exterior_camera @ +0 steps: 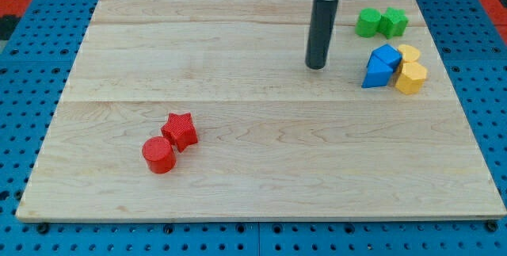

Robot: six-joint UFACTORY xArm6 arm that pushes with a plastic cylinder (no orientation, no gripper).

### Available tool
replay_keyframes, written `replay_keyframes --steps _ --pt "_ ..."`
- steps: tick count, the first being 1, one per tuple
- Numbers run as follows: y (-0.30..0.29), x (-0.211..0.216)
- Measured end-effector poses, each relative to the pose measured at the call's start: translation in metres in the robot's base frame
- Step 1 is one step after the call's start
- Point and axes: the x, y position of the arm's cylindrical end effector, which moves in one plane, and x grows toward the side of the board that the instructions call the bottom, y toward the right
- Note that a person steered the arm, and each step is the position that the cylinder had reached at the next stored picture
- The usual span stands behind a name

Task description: Push the green star closer to the yellow heart

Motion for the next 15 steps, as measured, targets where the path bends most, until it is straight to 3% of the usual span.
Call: replay_keyframes --steps 3,4,8,9,11,12,15 --pt "0.081 0.033" --pt "0.059 0.028" --pt "-0.085 -0.165" --pt "-0.057 -0.178" --pt "0.112 -0.178" --pt "0.156 -0.168" --pt "0.148 -0.099"
